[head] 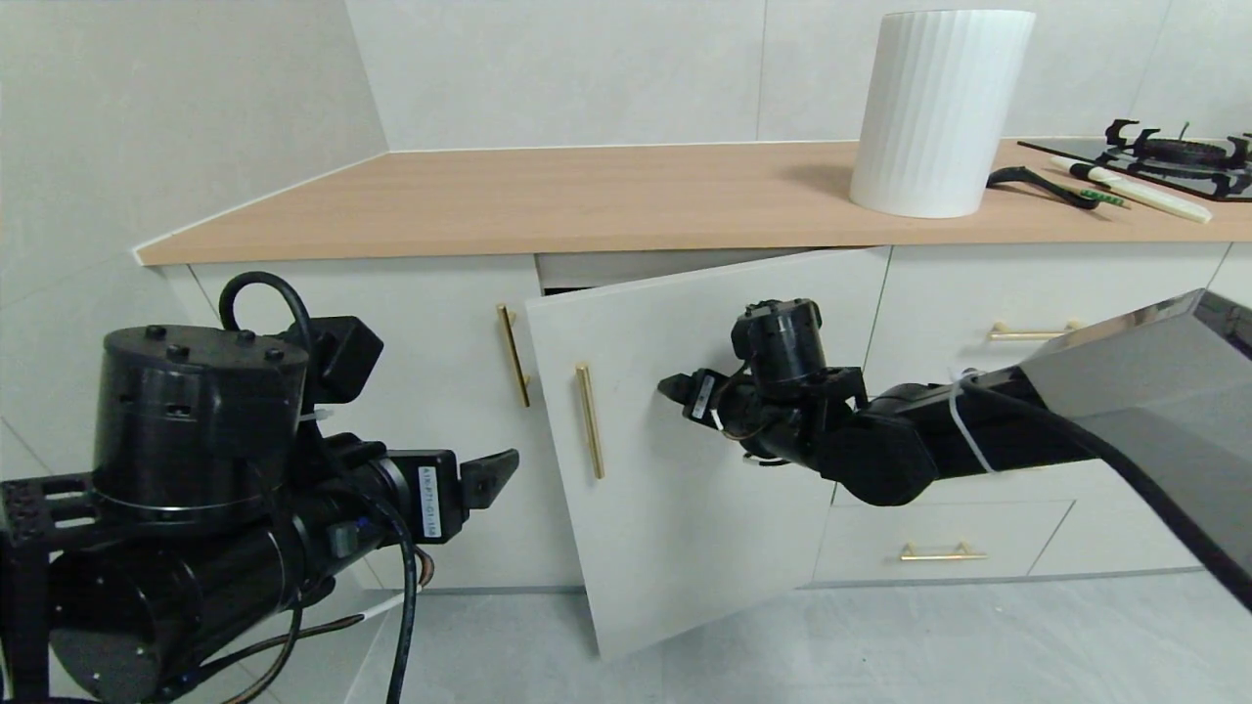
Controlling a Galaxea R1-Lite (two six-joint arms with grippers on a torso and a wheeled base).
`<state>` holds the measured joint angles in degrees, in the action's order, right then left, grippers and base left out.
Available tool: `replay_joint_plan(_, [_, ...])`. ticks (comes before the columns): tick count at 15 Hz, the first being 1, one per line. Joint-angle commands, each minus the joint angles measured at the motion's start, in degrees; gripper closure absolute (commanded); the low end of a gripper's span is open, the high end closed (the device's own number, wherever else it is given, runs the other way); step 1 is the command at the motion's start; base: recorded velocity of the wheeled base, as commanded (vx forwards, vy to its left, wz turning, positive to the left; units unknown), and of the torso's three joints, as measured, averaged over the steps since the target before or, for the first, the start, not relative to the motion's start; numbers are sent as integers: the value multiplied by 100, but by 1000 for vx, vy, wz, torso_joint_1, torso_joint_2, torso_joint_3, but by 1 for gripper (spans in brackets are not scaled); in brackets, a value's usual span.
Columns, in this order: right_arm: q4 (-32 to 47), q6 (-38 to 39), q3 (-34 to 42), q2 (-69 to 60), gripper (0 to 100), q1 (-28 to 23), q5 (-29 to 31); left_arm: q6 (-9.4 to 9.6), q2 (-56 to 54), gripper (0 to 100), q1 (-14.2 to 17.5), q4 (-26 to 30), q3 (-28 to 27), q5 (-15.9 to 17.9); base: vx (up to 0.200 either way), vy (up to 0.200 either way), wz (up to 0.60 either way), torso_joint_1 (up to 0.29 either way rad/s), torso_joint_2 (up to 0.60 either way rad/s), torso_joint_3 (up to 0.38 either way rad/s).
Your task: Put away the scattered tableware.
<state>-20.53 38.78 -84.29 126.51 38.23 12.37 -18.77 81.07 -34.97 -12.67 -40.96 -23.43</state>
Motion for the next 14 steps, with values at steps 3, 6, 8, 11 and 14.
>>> replay_joint_plan(3, [5,130,-712,638,0,-9,547,-4,14,0,-1,1,0,-4,0,0,0,0,0,0])
replay_joint_plan(6, [14,183,-949,796,0,-44,705,-4,50,0,-1,-8,0,-4,0,0,0,0,0,0])
replay_joint_plan(8, [40,209,-1081,884,0,-96,775,-4,50,0,-1,-8,0,-4,0,0,0,0,0,0])
replay_joint_plan(11, [58,200,-1512,1209,0,-184,1188,-4,50,0,-1,-8,0,-4,0,0,0,0,0,0])
replay_joint_plan(14, [102,200,-1802,1402,0,-272,1408,-4,58,0,-1,-8,0,-4,0,0,0,0,0,0])
